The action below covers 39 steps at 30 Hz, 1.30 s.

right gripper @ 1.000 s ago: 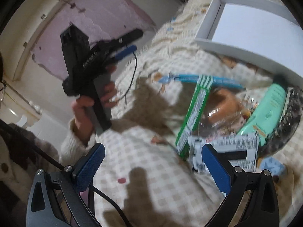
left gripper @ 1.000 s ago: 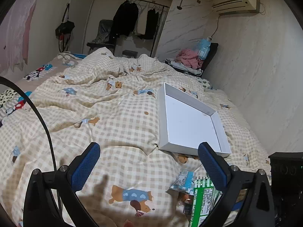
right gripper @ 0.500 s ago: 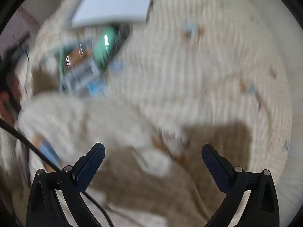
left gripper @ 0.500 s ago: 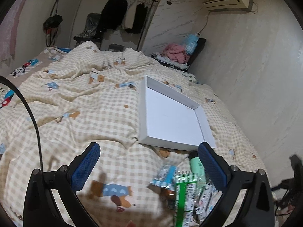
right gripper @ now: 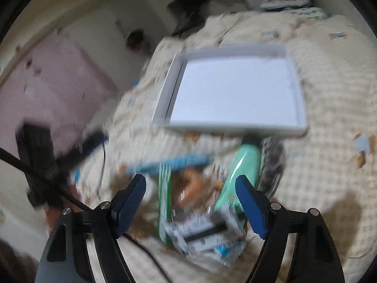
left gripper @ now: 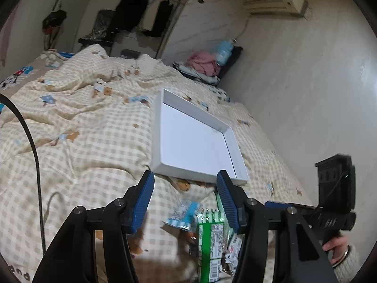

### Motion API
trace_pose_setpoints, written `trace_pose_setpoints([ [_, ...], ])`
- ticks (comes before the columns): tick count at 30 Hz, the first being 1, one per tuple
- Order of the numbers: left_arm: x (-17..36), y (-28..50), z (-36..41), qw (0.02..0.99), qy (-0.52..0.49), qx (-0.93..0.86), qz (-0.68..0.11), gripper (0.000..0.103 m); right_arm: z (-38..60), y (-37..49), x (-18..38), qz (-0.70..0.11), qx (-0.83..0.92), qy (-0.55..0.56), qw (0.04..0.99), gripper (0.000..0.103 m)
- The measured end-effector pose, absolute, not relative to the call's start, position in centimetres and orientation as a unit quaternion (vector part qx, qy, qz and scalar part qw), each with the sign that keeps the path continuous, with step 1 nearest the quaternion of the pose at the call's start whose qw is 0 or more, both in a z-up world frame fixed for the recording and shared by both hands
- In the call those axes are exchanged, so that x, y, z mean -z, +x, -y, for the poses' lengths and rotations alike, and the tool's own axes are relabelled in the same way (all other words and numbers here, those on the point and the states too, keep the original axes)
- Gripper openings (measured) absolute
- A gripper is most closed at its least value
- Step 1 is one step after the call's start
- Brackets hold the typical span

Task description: Organize objects

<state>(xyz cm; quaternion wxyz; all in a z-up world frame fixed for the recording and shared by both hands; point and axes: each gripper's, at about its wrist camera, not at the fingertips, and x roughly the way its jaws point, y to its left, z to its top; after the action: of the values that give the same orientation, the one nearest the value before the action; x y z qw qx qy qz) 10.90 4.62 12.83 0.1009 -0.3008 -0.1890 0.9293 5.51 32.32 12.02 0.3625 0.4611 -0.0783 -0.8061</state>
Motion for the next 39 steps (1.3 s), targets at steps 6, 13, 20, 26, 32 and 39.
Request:
trace_pose_setpoints([
  [6,-12.9,10.9,-5.2,0.109,-0.302,-0.928,0.187,0.060,-32.6,6.2,-13.7,0.056,0.855,0.364,0.366,0.085],
  [13,-12.7,10.9,-4.7,0.102,-0.304,-0.927,0.193,0.062,-30.8,3.5,-8.6,0.115,0.757,0.484,0.424,0.101],
  [20,-13.0,11.2,-5.1,0.124,-0.303,-0.926,0.189,0.062,-36.3,6.2,-12.6,0.037,0.759,0.555,0.338,0.101],
  [26,-13.1,11.0,-5.7,0.153,-0.308,-0.917,0.203,0.064,-44.2,12.7,-12.0,-0.019,0.717,0.672,0.183,0.101],
  [32,-13.0,11.1,-6.3,0.157,-0.313,-0.917,0.190,0.066,-46.3,17.1,-10.0,0.029,0.759,0.624,0.185,0.101],
  [39,-12.9,10.9,-6.4,0.146,-0.316,-0.920,0.181,0.067,-40.8,17.1,-12.0,-0.106,0.860,0.450,0.214,0.101],
])
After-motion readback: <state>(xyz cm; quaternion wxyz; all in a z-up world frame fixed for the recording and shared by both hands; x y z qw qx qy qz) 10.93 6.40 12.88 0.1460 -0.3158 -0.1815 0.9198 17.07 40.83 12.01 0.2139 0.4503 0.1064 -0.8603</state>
